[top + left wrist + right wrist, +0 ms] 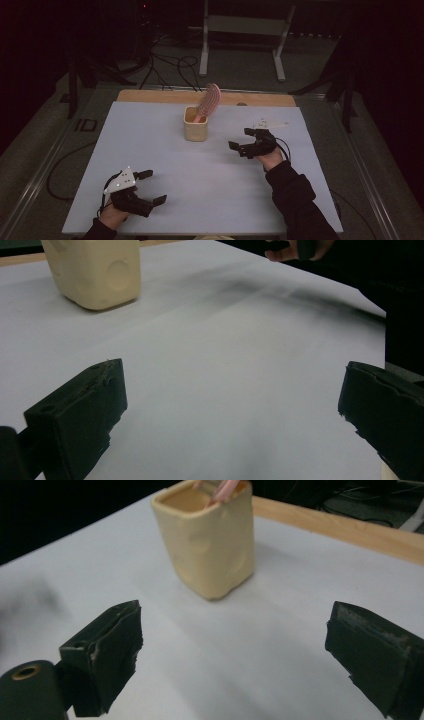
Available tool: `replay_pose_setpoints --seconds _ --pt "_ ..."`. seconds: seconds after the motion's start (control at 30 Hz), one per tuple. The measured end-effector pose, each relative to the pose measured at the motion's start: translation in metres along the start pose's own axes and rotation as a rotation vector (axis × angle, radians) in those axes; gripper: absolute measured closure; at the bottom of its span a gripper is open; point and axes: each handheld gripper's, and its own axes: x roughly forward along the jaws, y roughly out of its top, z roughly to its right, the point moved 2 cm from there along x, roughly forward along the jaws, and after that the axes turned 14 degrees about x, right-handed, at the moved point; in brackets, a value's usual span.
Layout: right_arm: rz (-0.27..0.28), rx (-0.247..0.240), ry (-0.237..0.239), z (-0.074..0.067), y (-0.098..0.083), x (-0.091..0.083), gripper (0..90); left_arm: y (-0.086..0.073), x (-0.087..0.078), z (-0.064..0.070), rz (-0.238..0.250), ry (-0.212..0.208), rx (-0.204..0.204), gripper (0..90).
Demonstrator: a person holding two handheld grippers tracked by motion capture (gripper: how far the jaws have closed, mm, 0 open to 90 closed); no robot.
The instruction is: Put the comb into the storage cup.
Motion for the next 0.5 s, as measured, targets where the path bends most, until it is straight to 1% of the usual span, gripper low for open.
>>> replay_pose_setpoints --seconds 0.07,0.17,0.3,0.43,0.5 --pt "-0.006 -0.001 0.006 -0.001 -0.005 -0.002 8.4 0.000 0.000 0.000 0.000 -0.001 -0.001 0.3" --pt "-0.020 -0.018 0.008 -0.003 -0.013 -0.005 8.4 0.000 0.000 0.001 0.000 0.000 -0.001 0.3" --pt "-0.028 -0.036 0.023 -0.005 -0.022 -0.010 8.4 0.000 0.000 0.001 0.000 0.000 0.000 0.3" --pt "-0.038 -0.043 0.037 -0.007 -0.033 -0.017 8.4 0.000 0.000 0.001 0.000 0.001 -0.001 0.3" --pt "-0.045 -0.046 0.037 -0.007 -0.039 -0.020 8.4 0.000 0.000 0.001 -0.001 0.001 0.000 0.3"
